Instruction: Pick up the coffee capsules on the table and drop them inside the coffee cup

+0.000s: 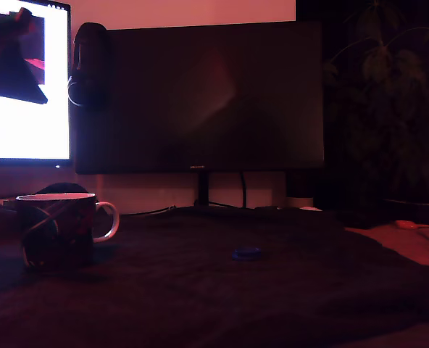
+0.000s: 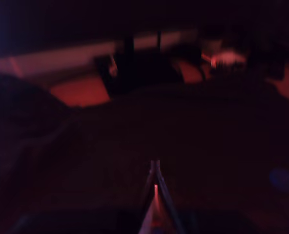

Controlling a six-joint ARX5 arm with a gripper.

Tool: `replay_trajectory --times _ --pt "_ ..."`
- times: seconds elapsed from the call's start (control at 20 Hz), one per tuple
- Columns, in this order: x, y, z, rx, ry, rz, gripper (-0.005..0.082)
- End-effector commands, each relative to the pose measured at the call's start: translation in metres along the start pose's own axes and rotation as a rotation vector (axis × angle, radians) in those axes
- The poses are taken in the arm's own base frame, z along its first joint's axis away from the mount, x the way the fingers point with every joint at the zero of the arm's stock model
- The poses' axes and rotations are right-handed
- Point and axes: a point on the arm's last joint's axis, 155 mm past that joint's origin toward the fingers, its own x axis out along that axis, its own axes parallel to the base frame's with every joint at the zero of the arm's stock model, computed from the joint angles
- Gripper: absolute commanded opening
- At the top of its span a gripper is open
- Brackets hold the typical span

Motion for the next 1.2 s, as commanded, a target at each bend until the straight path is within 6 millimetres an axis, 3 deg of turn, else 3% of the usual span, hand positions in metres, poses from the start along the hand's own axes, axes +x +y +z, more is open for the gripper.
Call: replay_trajectory --times 0.0,0.75,1.15 --pt "-0.002 0.005 -0.025 -0.012 0.027 0.017 -0.0024" --pt "-0.057 0.02 -0.078 -0.151 -0.08 0.124 -0.0024" --pt "-0.08 0.02 -0.076 -0.157 -0.141 0.159 -0.0024"
